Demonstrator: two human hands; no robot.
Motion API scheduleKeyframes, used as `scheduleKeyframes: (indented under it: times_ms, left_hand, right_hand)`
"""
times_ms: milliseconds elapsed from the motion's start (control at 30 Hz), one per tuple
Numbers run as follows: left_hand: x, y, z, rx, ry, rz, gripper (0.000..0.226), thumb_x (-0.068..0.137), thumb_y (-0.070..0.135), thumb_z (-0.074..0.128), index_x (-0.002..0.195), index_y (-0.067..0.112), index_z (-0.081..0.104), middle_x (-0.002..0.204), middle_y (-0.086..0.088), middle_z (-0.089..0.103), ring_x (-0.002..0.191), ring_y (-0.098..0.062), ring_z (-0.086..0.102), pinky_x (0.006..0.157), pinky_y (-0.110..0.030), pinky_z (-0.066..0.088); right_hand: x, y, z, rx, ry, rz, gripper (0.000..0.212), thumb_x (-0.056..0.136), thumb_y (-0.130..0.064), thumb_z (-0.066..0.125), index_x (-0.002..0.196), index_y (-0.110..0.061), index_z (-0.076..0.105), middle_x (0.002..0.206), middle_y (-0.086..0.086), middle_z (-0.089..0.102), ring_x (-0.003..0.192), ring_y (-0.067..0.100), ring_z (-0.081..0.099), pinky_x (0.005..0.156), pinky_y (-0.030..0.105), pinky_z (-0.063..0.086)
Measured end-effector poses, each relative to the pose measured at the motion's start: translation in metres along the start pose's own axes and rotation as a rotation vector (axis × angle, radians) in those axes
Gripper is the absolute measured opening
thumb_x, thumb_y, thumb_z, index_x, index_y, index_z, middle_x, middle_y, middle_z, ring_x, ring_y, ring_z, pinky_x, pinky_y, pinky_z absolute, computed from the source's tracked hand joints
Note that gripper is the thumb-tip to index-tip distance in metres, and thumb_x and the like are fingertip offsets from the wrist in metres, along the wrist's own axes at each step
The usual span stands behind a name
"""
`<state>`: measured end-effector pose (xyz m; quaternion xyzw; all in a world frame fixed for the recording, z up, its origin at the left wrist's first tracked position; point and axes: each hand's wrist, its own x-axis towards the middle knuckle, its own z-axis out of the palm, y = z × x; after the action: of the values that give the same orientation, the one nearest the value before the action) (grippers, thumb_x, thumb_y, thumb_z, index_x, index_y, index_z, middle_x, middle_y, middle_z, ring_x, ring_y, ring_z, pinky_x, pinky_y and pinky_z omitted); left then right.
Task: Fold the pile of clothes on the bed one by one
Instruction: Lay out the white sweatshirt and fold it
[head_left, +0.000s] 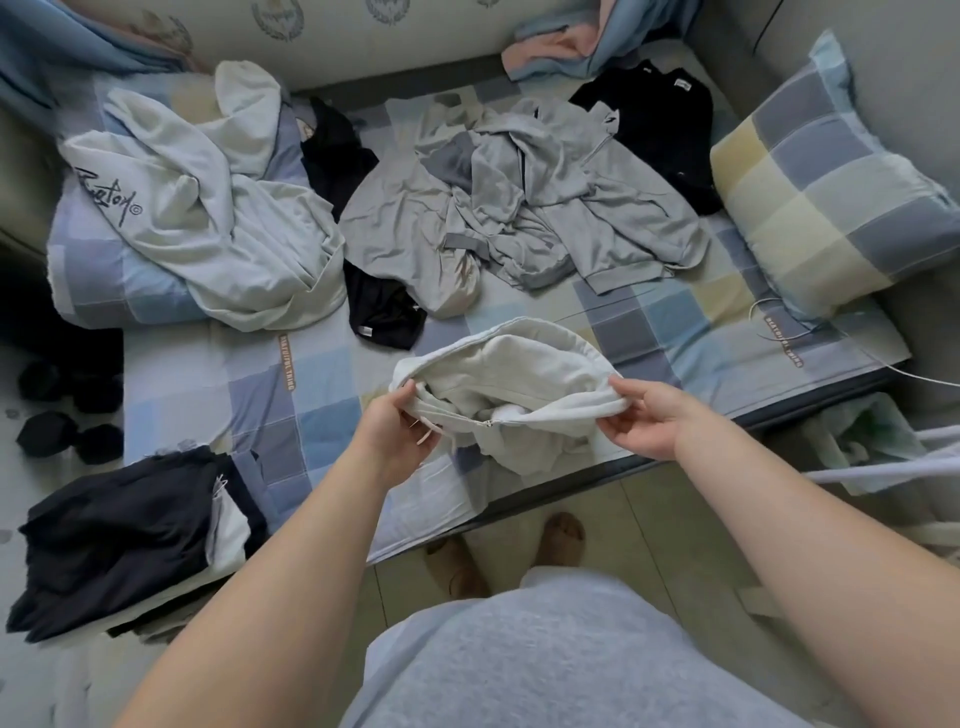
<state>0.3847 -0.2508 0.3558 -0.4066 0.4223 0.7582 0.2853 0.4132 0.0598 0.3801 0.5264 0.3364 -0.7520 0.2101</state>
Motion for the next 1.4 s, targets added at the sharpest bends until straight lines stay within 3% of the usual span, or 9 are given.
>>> scheduleKeyframes:
  times_ms: [167, 267, 467, 767, 900, 1033, 1200, 1300, 1400]
  left_hand:
    - [-0.029, -0.002, 0.006, 0.035, -0.059, 0.104, 0.01, 0.092, 0.023, 0.057, 0.093, 0.015, 0.064, 0.082, -0.003, 0.063, 0.076, -0.019, 0.061, 0.074, -0.031, 0.047]
    - [-0.057, -0.004, 0.024, 0.034, -0.073, 0.242, 0.01, 0.094, 0.02, 0.059, 0.098, 0.013, 0.063, 0.081, -0.002, 0.065, 0.077, -0.018, 0.064, 0.076, -0.031, 0.051]
    - [-0.146, -0.009, 0.086, 0.113, -0.091, 0.659, 0.006, 0.093, 0.012, 0.063, 0.097, 0.015, 0.062, 0.07, 0.004, 0.066, 0.059, -0.012, 0.066, 0.056, -0.024, 0.055]
    - [-0.327, -0.008, 0.177, 0.045, -0.084, 1.124, 0.01, 0.09, 0.005, 0.058, 0.09, 0.015, 0.061, 0.064, 0.001, 0.062, 0.058, -0.017, 0.064, 0.063, -0.032, 0.058]
    - [-0.385, 0.002, 0.201, -0.081, -0.018, 1.174, 0.018, 0.086, 0.004, 0.065, 0.105, 0.005, 0.064, 0.065, -0.003, 0.062, 0.051, -0.017, 0.063, 0.053, -0.027, 0.053]
    - [-0.402, 0.017, 0.21, -0.107, 0.02, 1.203, 0.039, 0.082, 0.006, 0.071, 0.12, 0.002, 0.063, 0.093, -0.011, 0.058, 0.062, -0.021, 0.063, 0.059, -0.03, 0.055]
    - [-0.376, 0.044, 0.221, -0.092, 0.038, 1.15, 0.014, 0.086, 0.006, 0.068, 0.099, 0.005, 0.063, 0.06, -0.002, 0.055, 0.047, -0.016, 0.054, 0.049, -0.027, 0.05]
    - [-0.341, 0.069, 0.228, -0.122, 0.077, 1.069, 0.015, 0.087, 0.004, 0.065, 0.078, 0.013, 0.057, 0.043, 0.004, 0.045, 0.034, -0.011, 0.042, 0.037, -0.019, 0.036]
    - [-0.289, 0.102, 0.232, -0.113, 0.107, 1.005, 0.009, 0.088, 0.007, 0.065, 0.082, 0.013, 0.062, 0.043, 0.005, 0.046, 0.033, -0.009, 0.042, 0.039, -0.019, 0.041]
  right_hand:
    - [-0.02, -0.01, 0.008, -0.104, 0.019, -0.172, 0.008, 0.097, -0.012, 0.065, 0.092, -0.007, 0.064, 0.087, 0.009, 0.067, 0.08, 0.02, 0.064, 0.055, 0.029, 0.058]
    - [-0.039, -0.026, 0.013, -0.189, -0.02, -0.423, 0.011, 0.096, -0.004, 0.064, 0.106, -0.007, 0.059, 0.084, 0.008, 0.062, 0.071, 0.017, 0.061, 0.043, 0.021, 0.052]
    - [-0.127, -0.087, 0.002, -0.302, -0.129, -0.845, 0.018, 0.09, 0.001, 0.067, 0.091, -0.014, 0.058, 0.087, 0.009, 0.064, 0.073, 0.018, 0.063, 0.062, 0.034, 0.059]
    - [-0.301, -0.153, -0.014, -0.284, -0.401, -1.146, 0.01, 0.089, -0.007, 0.073, 0.085, -0.011, 0.065, 0.079, 0.007, 0.064, 0.07, 0.017, 0.067, 0.058, 0.032, 0.058]
    - [-0.36, -0.163, -0.016, -0.259, -0.514, -1.221, 0.011, 0.088, -0.007, 0.076, 0.085, -0.008, 0.065, 0.08, 0.008, 0.066, 0.072, 0.019, 0.069, 0.062, 0.033, 0.06]
    - [-0.384, -0.17, -0.015, -0.267, -0.542, -1.267, 0.013, 0.087, -0.008, 0.078, 0.094, -0.004, 0.067, 0.094, 0.012, 0.07, 0.084, 0.023, 0.072, 0.065, 0.033, 0.062]
    - [-0.363, -0.191, 0.012, -0.322, -0.498, -1.249, 0.014, 0.087, -0.011, 0.078, 0.095, -0.006, 0.066, 0.098, 0.012, 0.07, 0.092, 0.026, 0.072, 0.074, 0.038, 0.063]
    - [-0.331, -0.205, 0.041, -0.331, -0.452, -1.231, 0.013, 0.087, -0.01, 0.077, 0.091, -0.009, 0.065, 0.094, 0.011, 0.07, 0.086, 0.024, 0.072, 0.066, 0.034, 0.062]
    - [-0.291, -0.224, 0.08, -0.386, -0.382, -1.234, 0.012, 0.089, -0.013, 0.077, 0.088, -0.011, 0.065, 0.084, 0.008, 0.068, 0.071, 0.022, 0.069, 0.049, 0.026, 0.055]
